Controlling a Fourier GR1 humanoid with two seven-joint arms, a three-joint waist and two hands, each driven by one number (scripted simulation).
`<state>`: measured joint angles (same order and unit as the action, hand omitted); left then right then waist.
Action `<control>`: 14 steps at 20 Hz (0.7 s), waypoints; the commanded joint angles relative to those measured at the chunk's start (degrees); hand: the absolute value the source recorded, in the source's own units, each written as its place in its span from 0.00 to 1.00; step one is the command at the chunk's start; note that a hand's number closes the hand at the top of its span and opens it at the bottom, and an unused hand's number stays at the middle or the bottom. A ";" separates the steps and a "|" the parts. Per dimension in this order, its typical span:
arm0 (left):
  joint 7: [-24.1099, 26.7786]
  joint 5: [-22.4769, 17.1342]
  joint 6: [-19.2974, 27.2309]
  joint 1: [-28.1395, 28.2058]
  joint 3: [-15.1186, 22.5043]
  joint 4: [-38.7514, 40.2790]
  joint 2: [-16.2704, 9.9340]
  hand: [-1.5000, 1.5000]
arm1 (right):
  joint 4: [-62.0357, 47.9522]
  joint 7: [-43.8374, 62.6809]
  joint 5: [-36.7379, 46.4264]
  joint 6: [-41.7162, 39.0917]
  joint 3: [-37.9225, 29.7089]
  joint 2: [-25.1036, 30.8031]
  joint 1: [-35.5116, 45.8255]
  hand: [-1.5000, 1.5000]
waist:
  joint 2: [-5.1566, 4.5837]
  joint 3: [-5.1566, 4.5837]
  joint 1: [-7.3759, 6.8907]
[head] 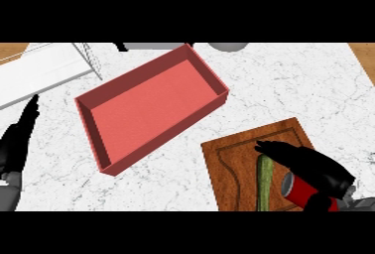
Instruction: Pick the squash from the cutting board and place it in the cardboard box
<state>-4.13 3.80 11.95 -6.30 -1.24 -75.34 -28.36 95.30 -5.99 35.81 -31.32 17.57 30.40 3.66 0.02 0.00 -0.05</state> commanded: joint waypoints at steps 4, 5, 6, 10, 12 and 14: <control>2.58 1.53 -2.18 -2.35 -4.37 4.44 0.54 0.50 | 2.51 -2.53 0.09 -3.83 -1.21 -2.83 -1.75 0.00 | -0.03 0.00 0.15; 1.46 2.33 -1.06 4.34 -1.53 -2.07 3.05 0.50 | 5.91 -2.34 1.63 -1.70 0.66 -3.30 -5.83 0.00 | 0.07 0.01 0.02; -0.11 2.94 -0.69 3.99 -2.25 -3.89 2.87 0.50 | 5.33 -3.70 1.39 -2.80 0.01 -3.44 -4.47 0.00 | 0.05 0.01 -0.04; 1.21 2.95 -3.22 -1.80 -4.61 2.64 2.81 0.50 | 4.13 -2.73 3.00 -2.67 1.07 -8.00 -1.66 0.00 | -0.05 0.00 0.10; 3.22 4.49 -2.80 2.19 -4.82 0.69 4.06 0.50 | 12.50 -0.56 0.49 -8.21 -2.01 -5.40 -6.02 0.00 | 0.02 -0.01 0.18; -0.53 5.42 -2.23 1.92 -3.74 -2.89 5.20 0.50 | 15.11 4.23 3.35 -9.14 0.90 -7.44 -6.31 0.00 | 0.05 -0.01 0.16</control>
<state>-4.25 7.82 9.36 -4.83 -5.02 -77.20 -24.94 105.06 -6.47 37.95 -37.42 17.34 24.80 -1.21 0.05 0.00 0.06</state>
